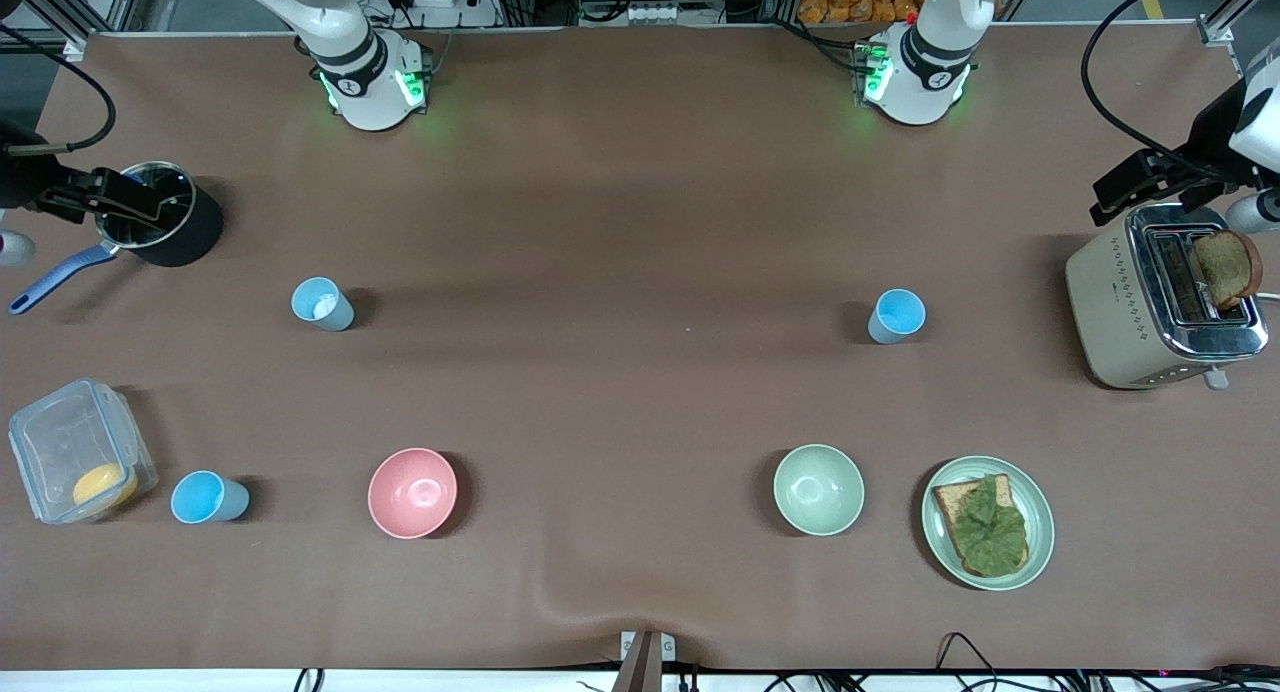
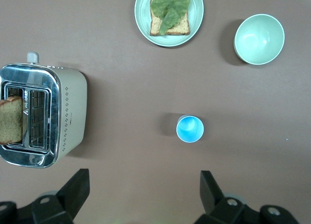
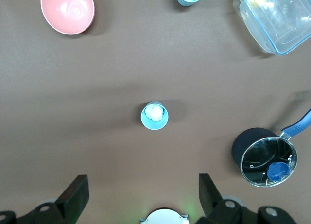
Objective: Stack blue cups with both arms
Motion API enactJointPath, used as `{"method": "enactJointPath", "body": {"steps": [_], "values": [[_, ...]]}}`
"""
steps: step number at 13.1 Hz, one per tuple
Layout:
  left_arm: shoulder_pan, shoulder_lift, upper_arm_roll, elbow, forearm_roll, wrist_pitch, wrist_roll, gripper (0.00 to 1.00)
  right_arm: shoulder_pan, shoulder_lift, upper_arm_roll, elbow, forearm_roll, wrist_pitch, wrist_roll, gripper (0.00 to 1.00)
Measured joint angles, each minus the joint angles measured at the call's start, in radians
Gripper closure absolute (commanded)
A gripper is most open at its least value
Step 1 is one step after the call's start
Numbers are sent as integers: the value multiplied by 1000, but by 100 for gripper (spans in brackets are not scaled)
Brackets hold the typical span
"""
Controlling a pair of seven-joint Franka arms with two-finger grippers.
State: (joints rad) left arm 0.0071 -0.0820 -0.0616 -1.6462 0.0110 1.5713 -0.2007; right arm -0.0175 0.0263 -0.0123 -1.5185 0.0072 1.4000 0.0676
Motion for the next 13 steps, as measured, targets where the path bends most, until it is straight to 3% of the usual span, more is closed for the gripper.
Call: {"method": "enactJointPath", "body": {"steps": [13], "values": [[0, 0, 0, 0, 0, 16, 0, 0, -2, 3, -7, 0, 0, -5, -12, 0]]}}
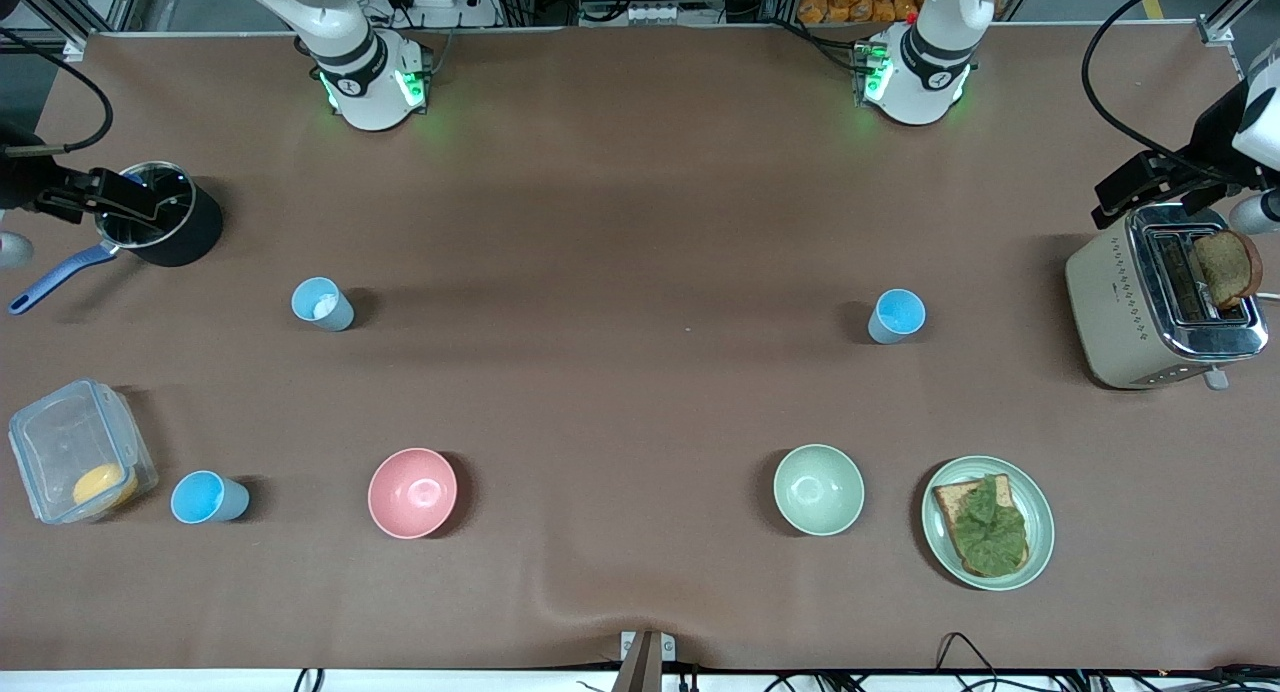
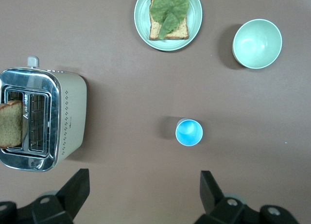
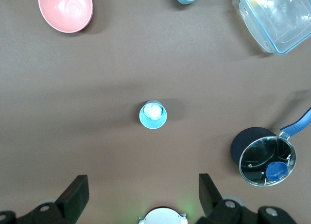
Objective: Stack blue cups with both arms
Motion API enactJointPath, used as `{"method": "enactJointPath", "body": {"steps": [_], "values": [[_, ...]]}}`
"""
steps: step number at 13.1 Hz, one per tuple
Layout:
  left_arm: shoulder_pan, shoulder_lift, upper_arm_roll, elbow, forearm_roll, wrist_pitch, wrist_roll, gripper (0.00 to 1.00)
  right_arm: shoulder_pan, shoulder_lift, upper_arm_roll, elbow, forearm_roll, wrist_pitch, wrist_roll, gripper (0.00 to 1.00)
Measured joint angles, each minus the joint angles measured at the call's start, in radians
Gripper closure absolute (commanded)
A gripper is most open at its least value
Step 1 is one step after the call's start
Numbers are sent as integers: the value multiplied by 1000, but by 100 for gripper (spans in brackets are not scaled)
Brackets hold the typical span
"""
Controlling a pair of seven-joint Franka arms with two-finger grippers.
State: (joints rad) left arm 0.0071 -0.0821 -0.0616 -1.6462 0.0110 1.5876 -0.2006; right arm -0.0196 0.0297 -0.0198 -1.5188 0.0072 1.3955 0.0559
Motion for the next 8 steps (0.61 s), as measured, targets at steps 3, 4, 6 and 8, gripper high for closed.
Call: {"method": "enactJointPath", "body": {"steps": [3, 4, 6, 8], "values": [[0, 0, 0, 0, 0, 0, 0, 0, -5, 6, -2, -7, 0, -16, 1, 0], [0, 0, 0, 0, 0, 0, 0, 0, -9, 10, -3, -11, 0, -15, 1, 0], [0, 0, 0, 0, 0, 0, 0, 0, -14, 28, -3, -21, 0, -16, -6, 0], [0, 0, 0, 0, 0, 1, 0, 0, -14, 67, -3, -25, -8, -16, -26, 0]]}}
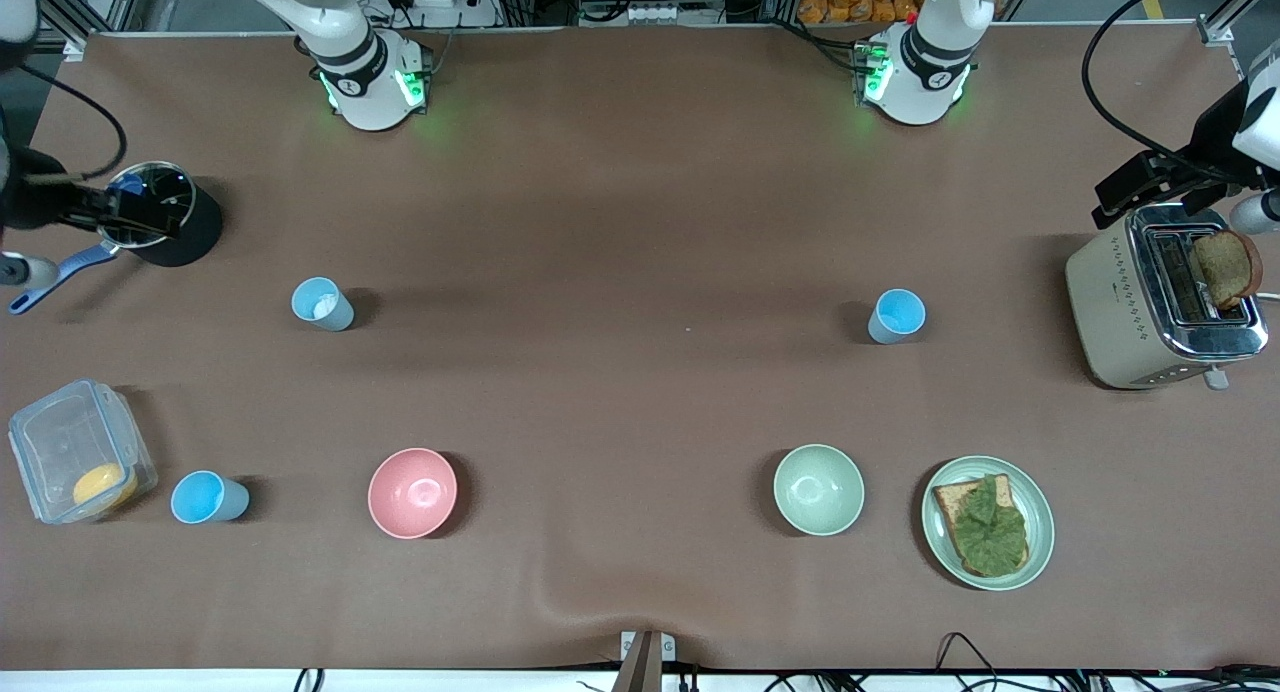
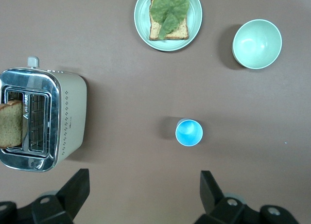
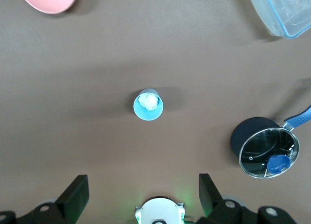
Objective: Stack blue cups with both arms
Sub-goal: 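Reach the right gripper down to the blue cup beside the saucepan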
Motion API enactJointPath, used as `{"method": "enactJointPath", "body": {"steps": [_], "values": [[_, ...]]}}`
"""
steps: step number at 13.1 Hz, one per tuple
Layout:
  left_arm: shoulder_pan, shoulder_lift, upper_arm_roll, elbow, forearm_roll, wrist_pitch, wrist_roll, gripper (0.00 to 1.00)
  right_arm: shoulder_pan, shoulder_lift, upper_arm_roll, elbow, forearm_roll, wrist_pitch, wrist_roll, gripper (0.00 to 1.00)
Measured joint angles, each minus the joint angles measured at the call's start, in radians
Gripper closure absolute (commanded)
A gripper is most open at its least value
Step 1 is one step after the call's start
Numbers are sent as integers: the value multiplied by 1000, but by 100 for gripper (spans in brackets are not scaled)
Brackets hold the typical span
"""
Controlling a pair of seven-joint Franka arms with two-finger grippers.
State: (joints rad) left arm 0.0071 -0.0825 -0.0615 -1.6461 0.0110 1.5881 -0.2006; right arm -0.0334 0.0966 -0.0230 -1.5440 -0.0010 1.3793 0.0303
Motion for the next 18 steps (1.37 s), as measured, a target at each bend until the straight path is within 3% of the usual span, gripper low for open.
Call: {"method": "enactJointPath", "body": {"steps": [3, 6, 12, 18], "values": [[0, 0, 1, 0, 0, 0, 0, 0, -26, 99, -2, -14, -19, 27, -28, 0], [0, 0, 1, 0, 0, 0, 0, 0, -85, 167, -4, -125, -22, 204, -101, 0], [0, 0, 1, 0, 0, 0, 0, 0, -95, 174, 11, -408, -22, 468, -144, 0], [0, 0, 1, 0, 0, 0, 0, 0, -94, 174, 14, -542, -22, 646, -154, 0]]}}
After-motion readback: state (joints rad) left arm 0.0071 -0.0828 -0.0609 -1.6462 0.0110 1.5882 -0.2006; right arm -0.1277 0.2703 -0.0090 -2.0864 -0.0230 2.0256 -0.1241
